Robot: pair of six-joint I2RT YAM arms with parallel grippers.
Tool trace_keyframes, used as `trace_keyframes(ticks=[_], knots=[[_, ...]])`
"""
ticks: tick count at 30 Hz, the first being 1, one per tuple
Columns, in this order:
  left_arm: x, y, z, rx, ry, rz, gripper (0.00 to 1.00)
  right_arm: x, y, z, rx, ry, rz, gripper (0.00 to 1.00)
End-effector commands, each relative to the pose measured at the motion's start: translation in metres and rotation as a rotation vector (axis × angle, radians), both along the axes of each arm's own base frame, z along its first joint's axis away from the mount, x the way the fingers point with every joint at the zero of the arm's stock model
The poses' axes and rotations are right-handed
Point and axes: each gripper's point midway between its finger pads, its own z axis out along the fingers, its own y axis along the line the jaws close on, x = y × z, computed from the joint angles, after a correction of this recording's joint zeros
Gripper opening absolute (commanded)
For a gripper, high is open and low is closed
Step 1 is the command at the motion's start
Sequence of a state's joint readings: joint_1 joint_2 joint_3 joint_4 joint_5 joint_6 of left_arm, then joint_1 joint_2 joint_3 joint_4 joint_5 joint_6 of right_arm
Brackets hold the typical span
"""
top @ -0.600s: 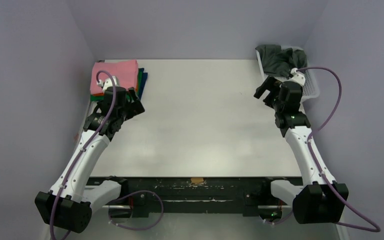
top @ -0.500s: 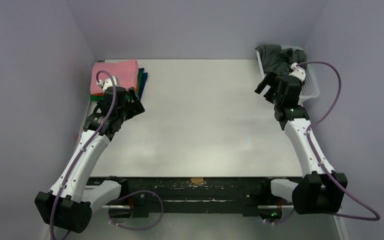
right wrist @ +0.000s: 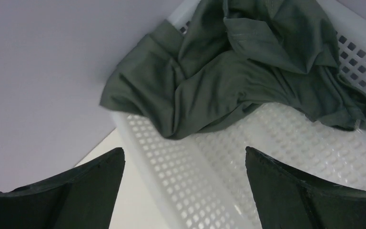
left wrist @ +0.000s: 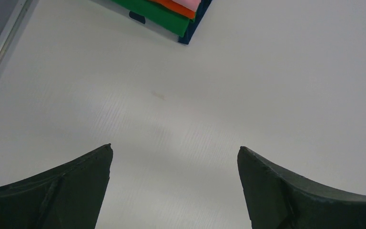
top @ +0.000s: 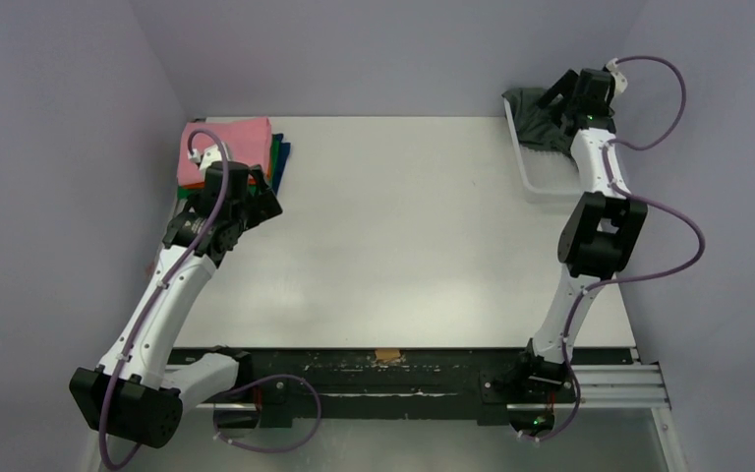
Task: Fold and stack the t-shirts
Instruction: Grab crumpled tshirt from bin with the right arm
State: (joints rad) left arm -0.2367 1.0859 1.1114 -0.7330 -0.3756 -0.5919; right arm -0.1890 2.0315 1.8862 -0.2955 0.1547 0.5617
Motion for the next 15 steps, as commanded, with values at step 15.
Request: trace_keyframes(ticks=[15], knots=[[0.021,-0.004,0.013,0.002,0.041,0.01,1.0,0.153,-0.022,-0.128,0.332,-0.312,-0.032,0.87]])
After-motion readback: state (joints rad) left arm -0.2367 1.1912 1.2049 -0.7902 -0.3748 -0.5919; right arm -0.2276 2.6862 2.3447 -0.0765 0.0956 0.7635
